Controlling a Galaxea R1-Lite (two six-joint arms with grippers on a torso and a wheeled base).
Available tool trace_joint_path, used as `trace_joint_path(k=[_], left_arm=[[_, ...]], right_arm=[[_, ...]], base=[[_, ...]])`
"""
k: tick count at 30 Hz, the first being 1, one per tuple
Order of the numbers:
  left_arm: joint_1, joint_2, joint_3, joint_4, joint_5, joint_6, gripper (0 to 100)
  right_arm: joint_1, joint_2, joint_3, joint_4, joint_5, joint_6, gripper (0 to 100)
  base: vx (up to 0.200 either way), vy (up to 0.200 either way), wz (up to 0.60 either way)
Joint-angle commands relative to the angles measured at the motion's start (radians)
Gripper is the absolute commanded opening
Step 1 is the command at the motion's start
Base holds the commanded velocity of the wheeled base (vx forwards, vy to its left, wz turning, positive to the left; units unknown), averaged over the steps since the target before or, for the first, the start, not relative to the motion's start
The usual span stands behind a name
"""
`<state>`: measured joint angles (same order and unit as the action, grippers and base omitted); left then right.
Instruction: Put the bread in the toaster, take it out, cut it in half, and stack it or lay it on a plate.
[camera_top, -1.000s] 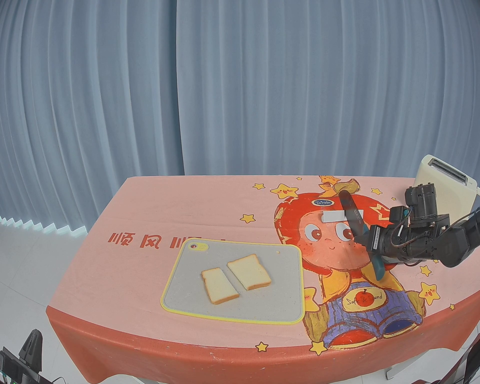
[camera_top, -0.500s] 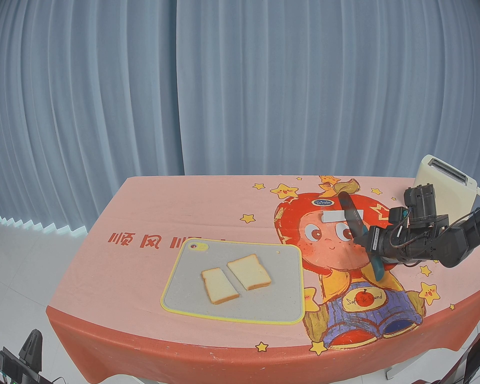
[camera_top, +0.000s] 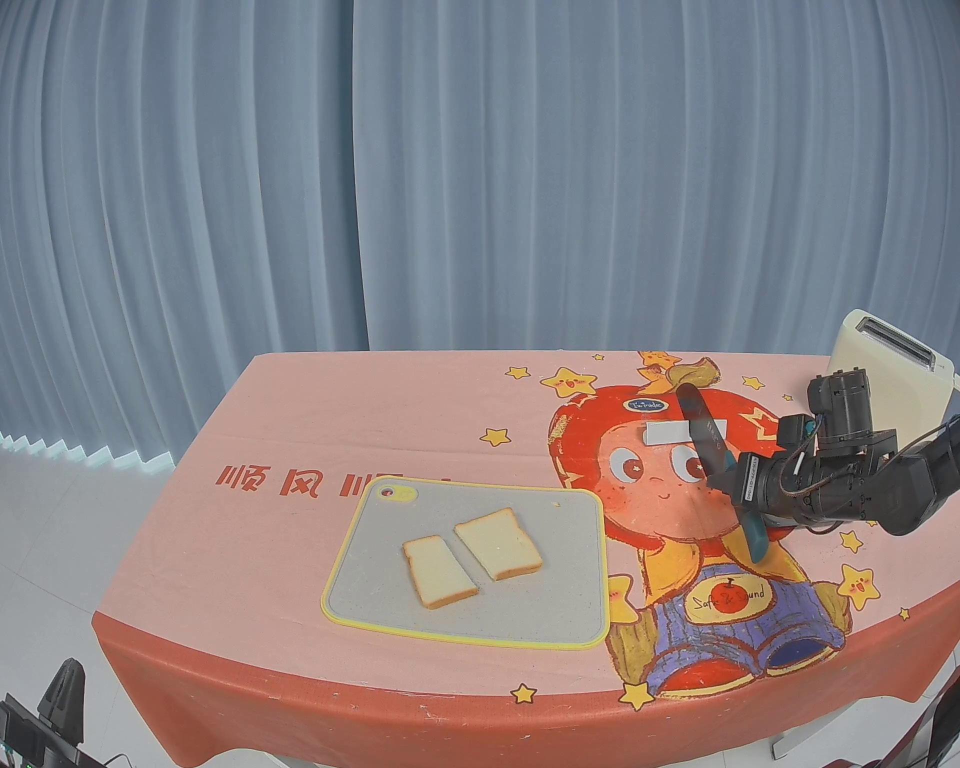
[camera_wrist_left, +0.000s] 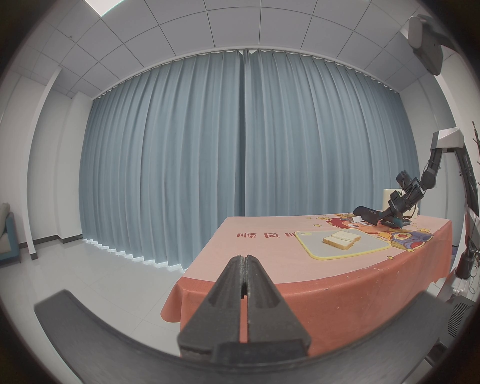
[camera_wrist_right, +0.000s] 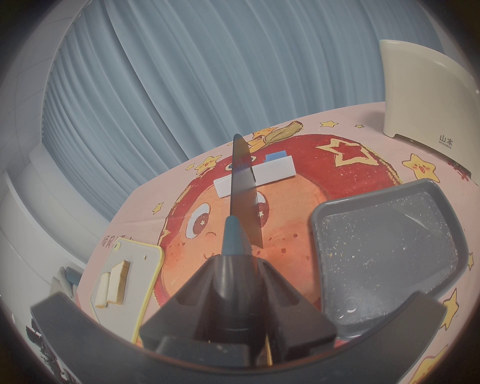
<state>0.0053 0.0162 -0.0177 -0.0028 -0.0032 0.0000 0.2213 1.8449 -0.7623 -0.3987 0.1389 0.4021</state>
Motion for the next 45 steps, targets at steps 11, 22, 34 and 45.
trace_joint_path(k=[11, 22, 34, 45], left_arm=[[0.001, -0.005, 0.018, 0.0, 0.0, 0.0, 0], [0.001, -0.005, 0.018, 0.0, 0.0, 0.0, 0], [0.001, -0.005, 0.018, 0.0, 0.0, 0.0, 0], [0.001, -0.005, 0.018, 0.0, 0.0, 0.0, 0]], right_arm=[[-0.003, -0.006, -0.006, -0.002, 0.001, 0.009, 100], [-0.002, -0.012, -0.008, -0.002, 0.001, 0.007, 100], [-0.002, -0.069, -0.005, -0.002, -0.001, 0.004, 100], [0.004, -0.161, 0.001, 0.0, -0.002, 0.001, 100]], base=[[0.0, 0.0, 0.0], [0.0, 0.0, 0.0], [0.0, 0.0, 0.0], [0.0, 0.0, 0.0]])
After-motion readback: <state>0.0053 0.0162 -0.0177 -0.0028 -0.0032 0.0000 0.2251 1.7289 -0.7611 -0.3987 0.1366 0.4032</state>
